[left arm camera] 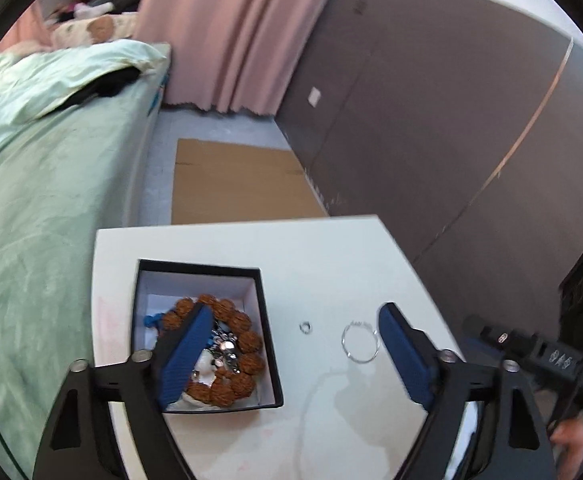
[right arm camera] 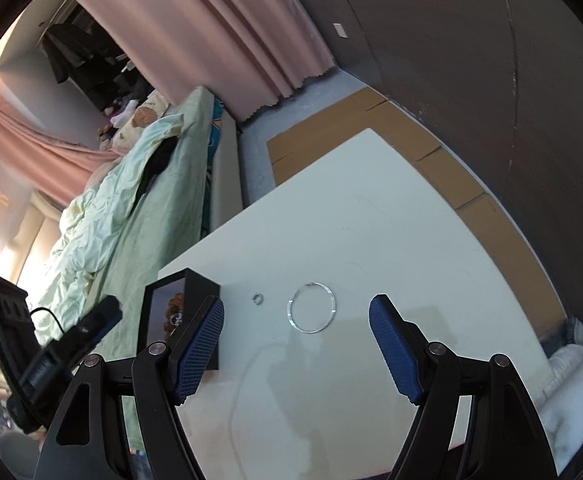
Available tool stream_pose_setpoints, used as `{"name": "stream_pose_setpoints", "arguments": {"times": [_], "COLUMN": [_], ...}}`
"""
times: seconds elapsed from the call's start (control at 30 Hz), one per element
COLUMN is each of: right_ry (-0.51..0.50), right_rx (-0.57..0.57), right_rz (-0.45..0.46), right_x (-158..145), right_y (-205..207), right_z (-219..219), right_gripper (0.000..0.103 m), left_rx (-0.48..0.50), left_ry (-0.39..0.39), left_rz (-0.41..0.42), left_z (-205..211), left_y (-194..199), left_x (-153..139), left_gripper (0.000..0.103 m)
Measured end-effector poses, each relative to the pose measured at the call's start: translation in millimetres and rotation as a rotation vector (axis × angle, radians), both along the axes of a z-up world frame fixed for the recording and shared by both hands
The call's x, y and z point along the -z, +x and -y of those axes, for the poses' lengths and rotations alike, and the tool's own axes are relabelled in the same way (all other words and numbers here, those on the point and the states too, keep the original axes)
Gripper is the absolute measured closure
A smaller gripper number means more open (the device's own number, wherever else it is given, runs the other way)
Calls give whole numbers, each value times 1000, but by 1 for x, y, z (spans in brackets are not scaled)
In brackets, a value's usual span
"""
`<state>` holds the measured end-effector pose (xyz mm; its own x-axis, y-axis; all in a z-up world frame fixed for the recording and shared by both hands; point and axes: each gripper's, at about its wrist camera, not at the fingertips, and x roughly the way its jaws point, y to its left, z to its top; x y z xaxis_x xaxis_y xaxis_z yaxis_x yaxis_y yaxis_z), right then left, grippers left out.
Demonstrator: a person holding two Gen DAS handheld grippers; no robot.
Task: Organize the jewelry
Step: 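Grasp the small silver ring with the left gripper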
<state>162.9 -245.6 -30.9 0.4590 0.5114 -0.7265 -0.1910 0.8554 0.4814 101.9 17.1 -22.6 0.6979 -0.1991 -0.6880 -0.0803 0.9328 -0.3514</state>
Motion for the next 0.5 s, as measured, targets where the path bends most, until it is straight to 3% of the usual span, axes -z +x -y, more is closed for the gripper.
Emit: {"name": "stream_pose_setpoints", "arguments": {"times": [0.2,0.27,0.37,0.5], "right_ry": [4,11,23,21], "right_rx": [-22,-21,-21,-16], "right_rz": [-20,-35,-28,-31], "right_x": [3,5,3,3], "right_y": [14,18,21,24], "right_z": [8,10,15,22], "right_gripper": [28,28,28,28], "left_rx": [88,112,150,163], "left_ry": [90,119,166,194], "left_rz": [-66,-105,-214,-301], "left_z": [27,35,48,54], "left_y": [24,32,52,70], "left_x": [10,14,23,34], "left_gripper": [36,47,57,60]}}
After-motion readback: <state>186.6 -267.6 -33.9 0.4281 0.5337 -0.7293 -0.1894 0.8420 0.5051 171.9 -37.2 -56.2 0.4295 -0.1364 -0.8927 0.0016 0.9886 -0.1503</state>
